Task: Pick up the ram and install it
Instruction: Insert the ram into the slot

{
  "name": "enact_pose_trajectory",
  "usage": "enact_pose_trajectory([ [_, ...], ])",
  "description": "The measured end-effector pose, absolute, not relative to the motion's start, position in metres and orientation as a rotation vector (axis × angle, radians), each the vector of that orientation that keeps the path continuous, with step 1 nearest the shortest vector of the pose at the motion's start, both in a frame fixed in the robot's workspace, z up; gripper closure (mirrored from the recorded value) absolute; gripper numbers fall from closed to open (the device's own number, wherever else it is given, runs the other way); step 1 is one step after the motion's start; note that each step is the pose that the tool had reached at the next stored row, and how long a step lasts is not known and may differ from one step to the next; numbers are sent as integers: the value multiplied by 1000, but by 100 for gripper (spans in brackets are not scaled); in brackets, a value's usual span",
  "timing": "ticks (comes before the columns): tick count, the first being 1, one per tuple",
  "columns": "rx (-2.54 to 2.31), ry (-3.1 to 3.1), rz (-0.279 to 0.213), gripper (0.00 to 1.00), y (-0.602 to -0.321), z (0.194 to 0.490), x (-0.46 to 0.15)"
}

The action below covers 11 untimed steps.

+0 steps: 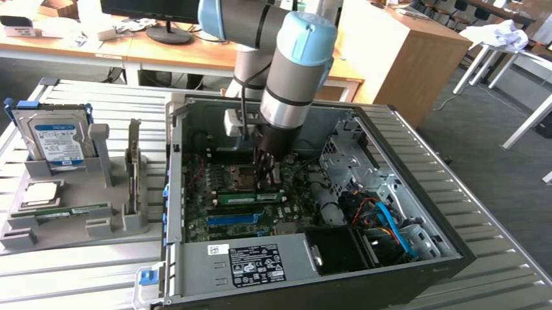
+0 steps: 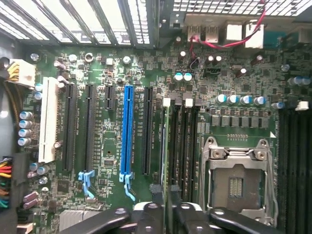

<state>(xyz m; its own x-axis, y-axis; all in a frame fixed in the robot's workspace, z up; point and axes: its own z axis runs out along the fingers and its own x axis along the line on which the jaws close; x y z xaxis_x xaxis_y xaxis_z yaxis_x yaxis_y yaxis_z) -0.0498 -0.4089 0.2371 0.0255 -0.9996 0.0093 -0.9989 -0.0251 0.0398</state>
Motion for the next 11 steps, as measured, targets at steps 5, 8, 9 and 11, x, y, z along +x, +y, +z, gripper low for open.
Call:
enact_pose_trajectory([
  [5,2223,-2168,-35,90,-409,240,-46],
  [8,2220,-2165,-41,90,-409,240,-34],
  [9,2220,-2164,-43,90,-409,240,-30],
  [11,2218,-2163,-46,90,-409,240,-22],
])
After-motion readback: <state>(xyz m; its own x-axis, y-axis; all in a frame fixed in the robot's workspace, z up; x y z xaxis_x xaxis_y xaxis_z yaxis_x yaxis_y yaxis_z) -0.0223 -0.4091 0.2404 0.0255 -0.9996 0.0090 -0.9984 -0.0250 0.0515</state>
